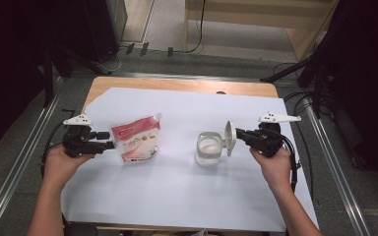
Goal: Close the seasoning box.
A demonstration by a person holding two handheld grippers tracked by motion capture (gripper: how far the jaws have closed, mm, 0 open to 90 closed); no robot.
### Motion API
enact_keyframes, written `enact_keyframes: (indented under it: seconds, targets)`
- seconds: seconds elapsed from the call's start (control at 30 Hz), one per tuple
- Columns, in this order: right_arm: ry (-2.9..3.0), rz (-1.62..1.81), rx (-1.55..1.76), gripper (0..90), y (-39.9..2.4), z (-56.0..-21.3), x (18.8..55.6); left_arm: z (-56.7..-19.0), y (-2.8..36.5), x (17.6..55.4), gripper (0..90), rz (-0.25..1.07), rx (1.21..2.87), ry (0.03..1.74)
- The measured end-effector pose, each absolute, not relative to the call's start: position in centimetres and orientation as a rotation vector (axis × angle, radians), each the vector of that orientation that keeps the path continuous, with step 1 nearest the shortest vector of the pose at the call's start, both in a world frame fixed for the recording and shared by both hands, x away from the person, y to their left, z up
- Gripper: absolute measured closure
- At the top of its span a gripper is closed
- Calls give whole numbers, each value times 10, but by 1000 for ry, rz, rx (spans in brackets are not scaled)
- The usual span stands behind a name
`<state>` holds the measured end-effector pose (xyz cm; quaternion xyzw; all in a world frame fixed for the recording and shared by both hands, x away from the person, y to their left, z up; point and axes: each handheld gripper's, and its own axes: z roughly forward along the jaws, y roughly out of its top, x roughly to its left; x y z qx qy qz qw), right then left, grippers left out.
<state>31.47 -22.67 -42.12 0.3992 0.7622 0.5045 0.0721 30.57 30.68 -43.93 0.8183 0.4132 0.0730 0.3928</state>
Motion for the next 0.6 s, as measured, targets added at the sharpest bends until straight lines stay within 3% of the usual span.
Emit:
enact_keyframes:
  seconds: [0.53,0.6]
  targets:
    - [2346,1514,1138,900,-200,-423,310,-440,310,307,448,189,2046,1064]
    - [2345,1510,1123,859,-199,-422,309,-440,310,307,448,189,2045,1064]
